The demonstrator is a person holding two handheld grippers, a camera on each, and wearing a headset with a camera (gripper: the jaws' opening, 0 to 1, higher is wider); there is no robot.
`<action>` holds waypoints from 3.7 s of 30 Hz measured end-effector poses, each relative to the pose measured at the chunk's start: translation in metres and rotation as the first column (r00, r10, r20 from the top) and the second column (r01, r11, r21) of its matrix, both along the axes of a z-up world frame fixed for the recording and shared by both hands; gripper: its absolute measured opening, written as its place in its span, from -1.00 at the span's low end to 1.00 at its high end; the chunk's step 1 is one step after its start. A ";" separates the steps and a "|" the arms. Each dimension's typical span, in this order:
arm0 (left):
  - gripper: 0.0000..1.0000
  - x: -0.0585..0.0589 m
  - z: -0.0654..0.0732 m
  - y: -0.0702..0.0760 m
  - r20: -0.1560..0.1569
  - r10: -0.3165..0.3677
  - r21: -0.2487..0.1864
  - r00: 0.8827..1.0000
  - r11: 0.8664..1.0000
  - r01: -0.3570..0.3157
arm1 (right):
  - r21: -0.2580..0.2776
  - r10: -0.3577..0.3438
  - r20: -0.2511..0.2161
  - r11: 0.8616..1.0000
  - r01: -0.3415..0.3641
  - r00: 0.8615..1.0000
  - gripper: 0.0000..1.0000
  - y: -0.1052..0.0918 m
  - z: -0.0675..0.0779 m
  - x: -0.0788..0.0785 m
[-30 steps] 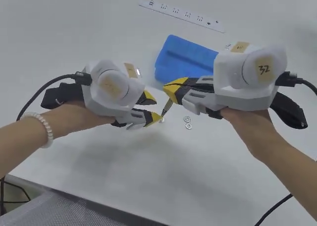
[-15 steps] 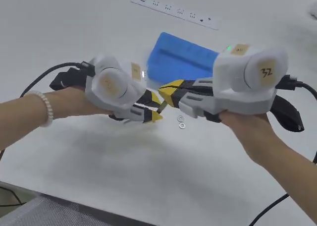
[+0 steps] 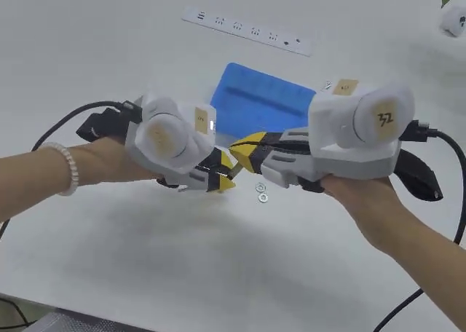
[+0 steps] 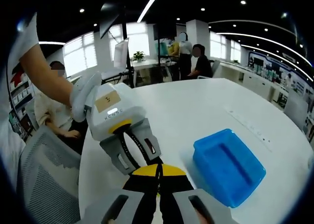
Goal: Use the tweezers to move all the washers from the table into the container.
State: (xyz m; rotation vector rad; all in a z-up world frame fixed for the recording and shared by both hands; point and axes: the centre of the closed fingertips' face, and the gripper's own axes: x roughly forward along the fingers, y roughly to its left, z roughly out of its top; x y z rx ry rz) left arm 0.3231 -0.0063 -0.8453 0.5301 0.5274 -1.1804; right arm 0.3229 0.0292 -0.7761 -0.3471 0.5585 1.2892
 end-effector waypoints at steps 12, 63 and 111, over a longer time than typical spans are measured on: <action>-0.92 0.024 0.046 -0.002 0.097 0.030 0.030 0.995 0.999 -0.033 | 0.049 -0.033 0.104 0.998 0.028 0.994 -1.00 -0.002 0.048 0.015; -0.92 0.143 -0.009 -0.027 0.029 -0.005 0.182 1.000 0.983 0.000 | -0.057 -0.155 0.118 0.985 0.162 0.981 -1.00 -0.019 -0.006 0.135; -0.87 0.026 0.084 -0.055 -0.055 -0.133 -0.131 0.990 0.983 0.125 | 0.050 0.085 0.025 0.995 -0.086 0.996 -1.00 -0.031 0.068 0.023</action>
